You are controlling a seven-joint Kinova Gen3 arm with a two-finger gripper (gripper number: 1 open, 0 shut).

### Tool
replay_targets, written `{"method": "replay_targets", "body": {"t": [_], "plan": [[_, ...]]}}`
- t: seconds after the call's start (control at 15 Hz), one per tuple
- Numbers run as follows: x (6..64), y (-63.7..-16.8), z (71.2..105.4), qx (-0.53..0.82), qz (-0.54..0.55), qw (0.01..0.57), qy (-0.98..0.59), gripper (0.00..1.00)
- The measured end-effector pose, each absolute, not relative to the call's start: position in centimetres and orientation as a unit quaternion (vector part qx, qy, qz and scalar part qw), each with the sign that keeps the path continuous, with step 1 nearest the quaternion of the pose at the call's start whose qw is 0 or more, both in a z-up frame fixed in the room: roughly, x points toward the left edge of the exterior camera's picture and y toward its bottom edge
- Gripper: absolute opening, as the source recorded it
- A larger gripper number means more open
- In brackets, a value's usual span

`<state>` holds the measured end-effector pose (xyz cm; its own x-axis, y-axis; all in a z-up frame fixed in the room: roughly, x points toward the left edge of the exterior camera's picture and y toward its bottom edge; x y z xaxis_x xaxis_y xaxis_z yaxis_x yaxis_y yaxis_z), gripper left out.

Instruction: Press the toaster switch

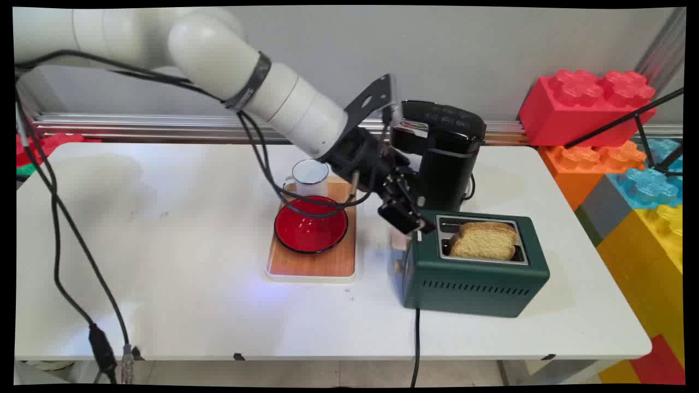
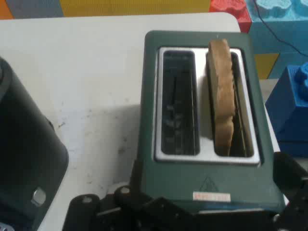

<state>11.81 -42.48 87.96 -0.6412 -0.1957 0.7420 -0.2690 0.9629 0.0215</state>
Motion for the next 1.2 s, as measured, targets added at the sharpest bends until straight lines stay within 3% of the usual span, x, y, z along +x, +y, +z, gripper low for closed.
{"method": "replay_targets", "body": {"t": [0.67, 0.73, 1.2], "plan": [[14.8, -41.9, 84.9, 0.111, 0.054, 0.429, -0.895, 1.00], [15.0, -41.9, 84.6, 0.111, 0.054, 0.431, -0.894, 0.00], [15.8, -41.7, 83.5, 0.109, 0.045, 0.446, -0.887, 0.00]]}}
